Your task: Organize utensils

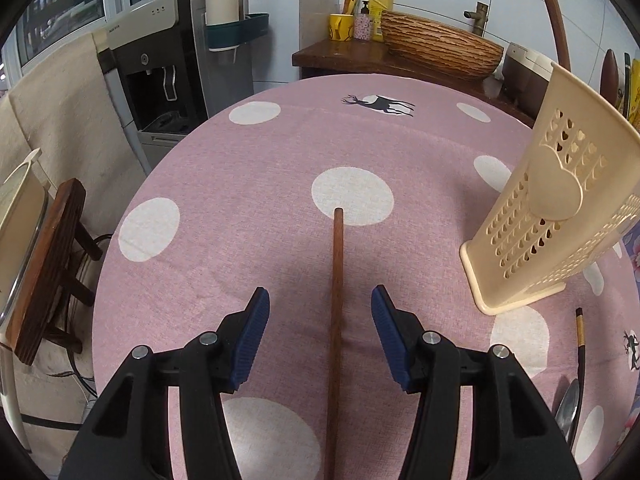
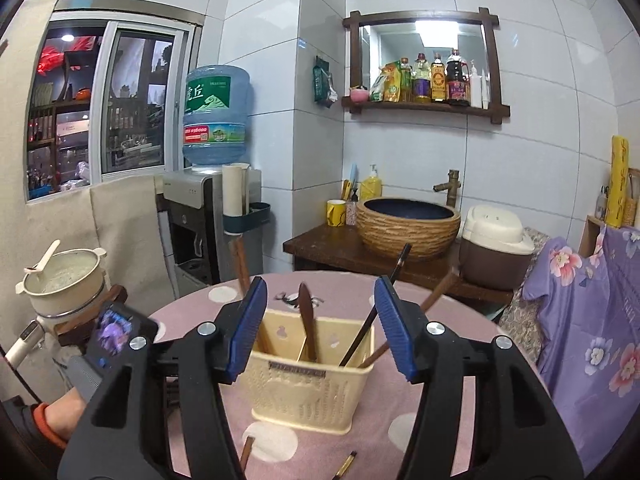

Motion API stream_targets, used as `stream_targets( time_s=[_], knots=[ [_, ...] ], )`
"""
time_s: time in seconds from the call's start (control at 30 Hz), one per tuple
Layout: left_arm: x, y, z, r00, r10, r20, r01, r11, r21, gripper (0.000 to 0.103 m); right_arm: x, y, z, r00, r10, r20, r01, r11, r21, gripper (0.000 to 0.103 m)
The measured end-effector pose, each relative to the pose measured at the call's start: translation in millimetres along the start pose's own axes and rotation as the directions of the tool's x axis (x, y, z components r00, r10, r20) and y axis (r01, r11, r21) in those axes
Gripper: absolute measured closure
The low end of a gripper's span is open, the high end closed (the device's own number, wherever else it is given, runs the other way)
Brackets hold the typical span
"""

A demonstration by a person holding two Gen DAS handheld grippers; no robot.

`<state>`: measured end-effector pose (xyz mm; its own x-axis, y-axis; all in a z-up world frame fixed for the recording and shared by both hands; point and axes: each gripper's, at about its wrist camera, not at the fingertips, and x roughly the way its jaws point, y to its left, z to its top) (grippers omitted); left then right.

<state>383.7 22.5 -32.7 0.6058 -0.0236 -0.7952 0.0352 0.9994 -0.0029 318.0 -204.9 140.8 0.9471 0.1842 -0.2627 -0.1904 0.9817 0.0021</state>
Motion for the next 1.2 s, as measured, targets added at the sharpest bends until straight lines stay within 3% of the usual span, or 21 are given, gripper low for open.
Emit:
stream_targets(
  time_s=[0.23, 0.37, 0.63, 0.77, 0.97, 1.2],
  knots=[
    [22.0, -6.2, 1.5, 1.000, 0.008, -0.026, -0.008, 1.000, -0.015, 0.058, -27.1, -3.8, -31.8, 0.998, 0.047, -0.042, -0.045, 0.997, 0.056, 0.046],
    [28.3, -11.5, 3.1, 0.999, 0.042, 0.002, -0.042, 0.999, -0.009, 0.061, -39.1, -5.3, -45.9, 0.997, 0.046, -0.056, -0.043, 0.997, 0.060, 0.046],
    [37.3, -16.9, 14.7, 0.997, 0.076, 0.017, -0.077, 0.997, 0.024, 0.094, -44.9, -11.3, -70.0, 0.994, 0.042, -0.102, -0.032, 0.995, 0.100, 0.046],
    [37.5, -21.0, 14.3, 0.995, 0.100, 0.026, -0.101, 0.994, 0.045, 0.095, -43.9, -12.4, -78.8, 0.991, 0.050, -0.124, -0.035, 0.992, 0.119, 0.046],
    [30.2, -13.2, 11.9, 0.997, 0.072, 0.032, -0.072, 0.997, 0.013, 0.095, -49.9, -17.8, -90.3, 0.989, 0.046, -0.140, -0.026, 0.989, 0.144, 0.046],
    [-25.8, -3.0, 12.0, 0.989, -0.009, 0.146, 0.016, 0.999, -0.049, 0.095, -54.7, -29.9, -96.7, 0.988, 0.043, -0.147, -0.015, 0.982, 0.187, 0.046]
  ],
)
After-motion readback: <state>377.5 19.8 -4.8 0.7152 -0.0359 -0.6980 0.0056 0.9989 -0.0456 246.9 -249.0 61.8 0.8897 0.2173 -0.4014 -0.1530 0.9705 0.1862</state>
